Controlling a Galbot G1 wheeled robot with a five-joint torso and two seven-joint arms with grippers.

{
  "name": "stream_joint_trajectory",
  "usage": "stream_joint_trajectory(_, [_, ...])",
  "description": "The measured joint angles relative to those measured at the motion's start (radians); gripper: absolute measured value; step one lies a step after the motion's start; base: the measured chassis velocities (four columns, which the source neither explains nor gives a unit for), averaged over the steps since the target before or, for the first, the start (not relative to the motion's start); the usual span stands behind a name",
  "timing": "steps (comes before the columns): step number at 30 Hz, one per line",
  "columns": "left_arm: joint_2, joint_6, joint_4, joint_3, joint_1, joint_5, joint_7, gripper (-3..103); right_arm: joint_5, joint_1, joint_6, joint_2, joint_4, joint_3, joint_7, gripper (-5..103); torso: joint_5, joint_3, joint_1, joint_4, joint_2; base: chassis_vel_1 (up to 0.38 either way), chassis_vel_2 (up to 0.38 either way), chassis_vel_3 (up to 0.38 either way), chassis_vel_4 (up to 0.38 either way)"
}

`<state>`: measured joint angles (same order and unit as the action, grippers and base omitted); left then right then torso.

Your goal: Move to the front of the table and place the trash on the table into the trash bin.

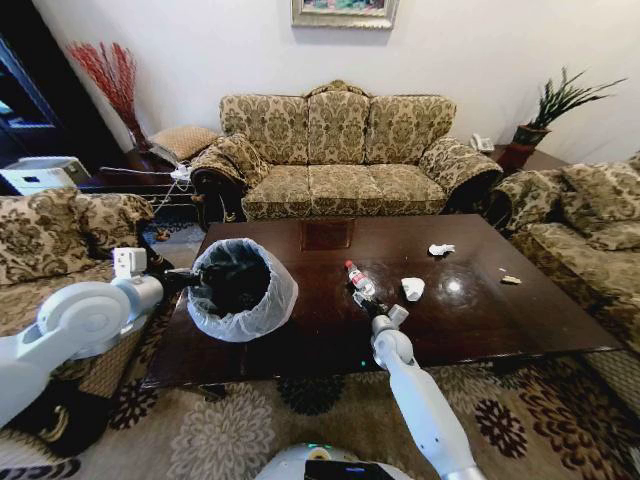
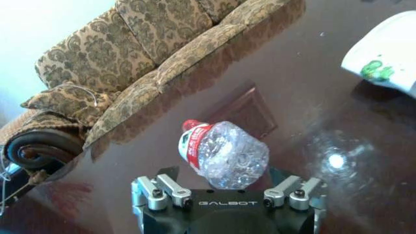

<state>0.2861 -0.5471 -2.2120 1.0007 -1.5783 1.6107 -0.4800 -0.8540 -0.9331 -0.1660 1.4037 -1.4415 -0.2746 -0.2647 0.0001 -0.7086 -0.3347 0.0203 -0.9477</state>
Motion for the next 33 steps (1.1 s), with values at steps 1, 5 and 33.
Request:
stream_joint_trajectory(1, [0.001, 0.000, 0.000, -0.001, 0.000, 0.000, 0.000, 0, -0.001, 0.004, 0.002, 0.001, 0.006, 0.000, 0.004, 85, 0.0000, 0.000, 0.000, 0.0000, 0.000, 0.000, 0.000, 0.000, 0.000])
stream_joint_trajectory(5, [0.004, 0.000, 0.006, -0.006, 0.000, -0.006, 0.004, 0, 0.005, 0.017, 0.016, 0.003, 0.026, 0.001, 0.020, 70, -0.0001, 0.000, 0.000, 0.0000, 0.000, 0.000, 0.000, 0.000, 0.000])
stream_joint_trajectory(33, [-0.001, -0.003, 0.030, -0.013, -0.003, -0.025, 0.025, 0, 0.051, -0.056, 0.069, -0.035, -0.197, -0.011, 0.172, 18, -0.0001, 0.000, 0.000, 0.0000, 0.000, 0.000, 0.000, 0.000, 0.000])
